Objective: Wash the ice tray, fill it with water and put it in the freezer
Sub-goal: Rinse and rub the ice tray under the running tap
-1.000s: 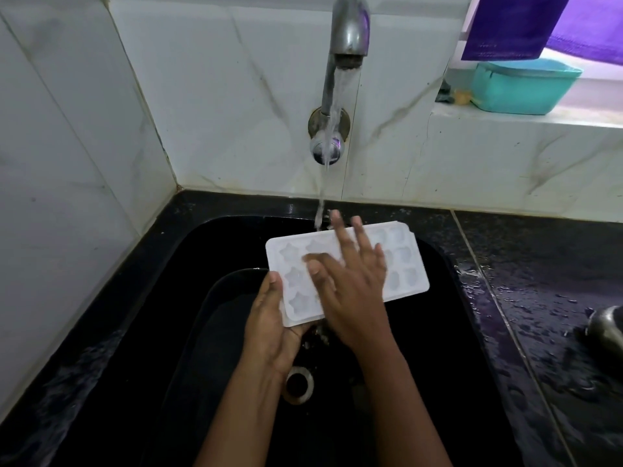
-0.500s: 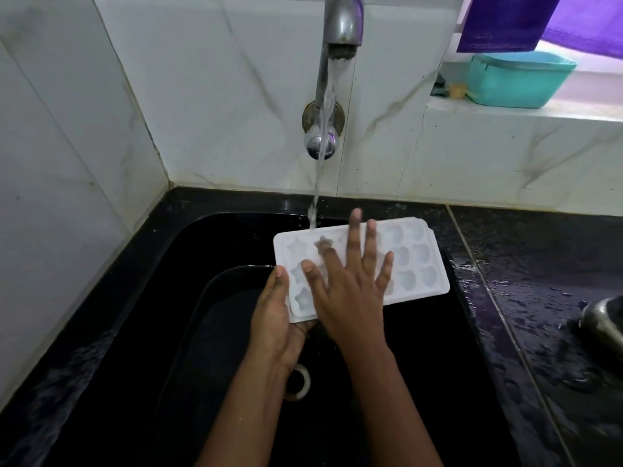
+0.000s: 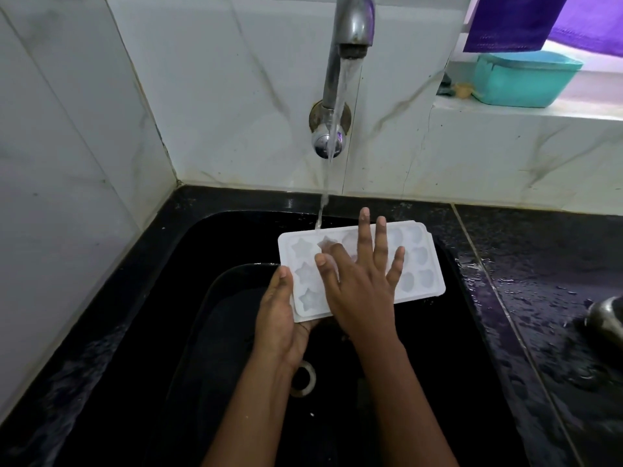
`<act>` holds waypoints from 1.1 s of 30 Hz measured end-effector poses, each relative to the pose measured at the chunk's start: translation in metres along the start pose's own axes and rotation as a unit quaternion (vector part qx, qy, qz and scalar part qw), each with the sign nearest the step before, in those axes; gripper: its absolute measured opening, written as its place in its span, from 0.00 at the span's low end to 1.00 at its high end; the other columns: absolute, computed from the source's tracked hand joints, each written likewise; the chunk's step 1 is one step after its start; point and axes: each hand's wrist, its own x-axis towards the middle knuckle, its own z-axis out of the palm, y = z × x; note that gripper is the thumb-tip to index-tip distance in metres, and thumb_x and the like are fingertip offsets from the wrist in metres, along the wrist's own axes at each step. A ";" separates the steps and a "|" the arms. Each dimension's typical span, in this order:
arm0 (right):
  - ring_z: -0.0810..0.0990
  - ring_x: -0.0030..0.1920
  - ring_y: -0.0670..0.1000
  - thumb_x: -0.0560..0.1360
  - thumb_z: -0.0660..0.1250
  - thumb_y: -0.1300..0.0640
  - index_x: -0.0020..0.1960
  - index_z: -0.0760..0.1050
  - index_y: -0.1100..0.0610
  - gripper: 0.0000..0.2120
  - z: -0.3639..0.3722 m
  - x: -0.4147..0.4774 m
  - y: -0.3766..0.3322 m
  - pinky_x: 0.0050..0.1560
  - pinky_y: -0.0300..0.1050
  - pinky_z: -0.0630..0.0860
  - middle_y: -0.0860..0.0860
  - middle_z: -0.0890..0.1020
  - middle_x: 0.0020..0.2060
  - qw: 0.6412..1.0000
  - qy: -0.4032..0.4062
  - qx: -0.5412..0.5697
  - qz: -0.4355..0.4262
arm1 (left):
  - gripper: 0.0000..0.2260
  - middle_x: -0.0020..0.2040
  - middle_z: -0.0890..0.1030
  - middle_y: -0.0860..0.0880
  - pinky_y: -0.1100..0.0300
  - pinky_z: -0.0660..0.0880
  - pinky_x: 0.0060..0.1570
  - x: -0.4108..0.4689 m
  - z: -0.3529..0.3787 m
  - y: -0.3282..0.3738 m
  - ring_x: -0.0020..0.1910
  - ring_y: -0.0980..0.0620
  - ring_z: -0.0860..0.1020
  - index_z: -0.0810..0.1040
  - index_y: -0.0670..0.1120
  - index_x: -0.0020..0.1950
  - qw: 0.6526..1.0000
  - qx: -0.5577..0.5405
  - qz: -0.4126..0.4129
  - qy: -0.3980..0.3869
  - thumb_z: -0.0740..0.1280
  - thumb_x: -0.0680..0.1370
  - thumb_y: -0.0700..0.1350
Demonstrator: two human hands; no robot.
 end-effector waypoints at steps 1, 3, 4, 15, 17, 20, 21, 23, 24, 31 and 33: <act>0.35 0.76 0.49 0.77 0.42 0.35 0.65 0.71 0.42 0.27 0.002 -0.002 -0.004 0.71 0.57 0.31 0.49 0.43 0.78 1.000 0.008 -0.004 0.007 | 0.14 0.54 0.84 0.41 0.51 0.82 0.43 0.000 0.001 0.000 0.47 0.47 0.84 0.77 0.43 0.61 1.000 -0.005 -0.003 -0.001 0.56 0.83 0.47; 0.34 0.76 0.49 0.76 0.43 0.35 0.68 0.69 0.44 0.28 0.005 -0.006 -0.014 0.71 0.57 0.32 0.49 0.42 0.78 1.000 -0.001 0.010 0.002 | 0.14 0.53 0.84 0.42 0.54 0.82 0.40 0.000 0.001 0.002 0.45 0.48 0.84 0.78 0.44 0.60 1.000 -0.008 0.005 0.003 0.56 0.83 0.47; 0.33 0.75 0.48 0.76 0.42 0.34 0.69 0.68 0.44 0.29 0.005 -0.007 -0.017 0.71 0.56 0.31 0.49 0.41 0.77 1.000 -0.016 0.022 -0.008 | 0.14 0.53 0.84 0.42 0.54 0.82 0.40 0.000 -0.001 0.004 0.45 0.49 0.84 0.78 0.44 0.59 1.000 -0.005 0.014 0.004 0.56 0.83 0.47; 0.33 0.75 0.48 0.75 0.41 0.34 0.68 0.70 0.45 0.30 0.003 -0.004 -0.013 0.71 0.56 0.31 0.48 0.43 0.78 0.999 -0.032 0.033 -0.013 | 0.14 0.52 0.85 0.43 0.52 0.82 0.43 -0.002 -0.002 0.004 0.46 0.49 0.84 0.78 0.45 0.58 1.000 0.005 0.025 -0.006 0.55 0.84 0.47; 0.33 0.75 0.47 0.76 0.40 0.35 0.65 0.71 0.42 0.29 0.000 -0.001 -0.005 0.71 0.57 0.31 0.47 0.43 0.78 0.999 -0.038 0.027 -0.012 | 0.14 0.54 0.84 0.43 0.50 0.81 0.46 -0.002 -0.003 0.003 0.48 0.48 0.84 0.78 0.44 0.59 0.999 0.008 0.031 -0.004 0.55 0.83 0.47; 0.33 0.75 0.48 0.76 0.41 0.35 0.66 0.69 0.42 0.28 0.001 -0.004 -0.008 0.71 0.57 0.31 0.48 0.42 0.78 1.000 -0.022 0.014 0.008 | 0.14 0.54 0.84 0.43 0.51 0.82 0.44 -0.003 -0.003 0.001 0.47 0.48 0.84 0.78 0.44 0.59 1.000 0.002 0.023 -0.008 0.56 0.83 0.48; 0.32 0.75 0.48 0.76 0.41 0.34 0.68 0.68 0.43 0.29 0.002 -0.006 -0.013 0.70 0.57 0.30 0.48 0.41 0.77 0.999 -0.027 0.018 0.004 | 0.14 0.53 0.84 0.43 0.52 0.82 0.43 -0.002 -0.004 0.002 0.47 0.48 0.84 0.78 0.45 0.59 1.000 -0.002 0.022 -0.006 0.56 0.83 0.48; 0.31 0.74 0.47 0.75 0.40 0.33 0.71 0.65 0.44 0.32 0.002 -0.006 -0.017 0.70 0.56 0.29 0.47 0.39 0.77 0.998 -0.051 0.035 -0.019 | 0.14 0.54 0.84 0.43 0.52 0.82 0.44 -0.002 -0.006 0.006 0.48 0.48 0.84 0.77 0.44 0.60 1.000 -0.004 0.029 -0.005 0.55 0.83 0.48; 0.30 0.74 0.46 0.74 0.39 0.33 0.71 0.66 0.44 0.32 -0.001 -0.005 -0.015 0.70 0.55 0.29 0.46 0.38 0.77 0.997 -0.060 0.043 -0.029 | 0.15 0.55 0.84 0.42 0.51 0.81 0.45 -0.002 -0.007 0.007 0.50 0.47 0.84 0.77 0.44 0.62 0.999 -0.004 0.033 -0.007 0.55 0.83 0.48; 0.33 0.75 0.48 0.75 0.41 0.34 0.68 0.68 0.44 0.30 0.000 -0.004 -0.013 0.71 0.57 0.31 0.48 0.42 0.78 0.999 -0.026 0.039 -0.002 | 0.16 0.58 0.82 0.41 0.49 0.80 0.50 -0.001 -0.001 0.001 0.54 0.45 0.82 0.75 0.43 0.65 1.000 0.001 0.015 -0.017 0.55 0.83 0.48; 0.32 0.75 0.46 0.75 0.41 0.34 0.69 0.67 0.44 0.30 0.000 -0.003 -0.013 0.71 0.56 0.31 0.47 0.41 0.78 0.997 -0.050 0.056 -0.025 | 0.17 0.59 0.82 0.41 0.48 0.79 0.52 0.001 -0.005 0.003 0.56 0.44 0.82 0.74 0.42 0.66 1.000 -0.006 0.023 -0.018 0.55 0.83 0.48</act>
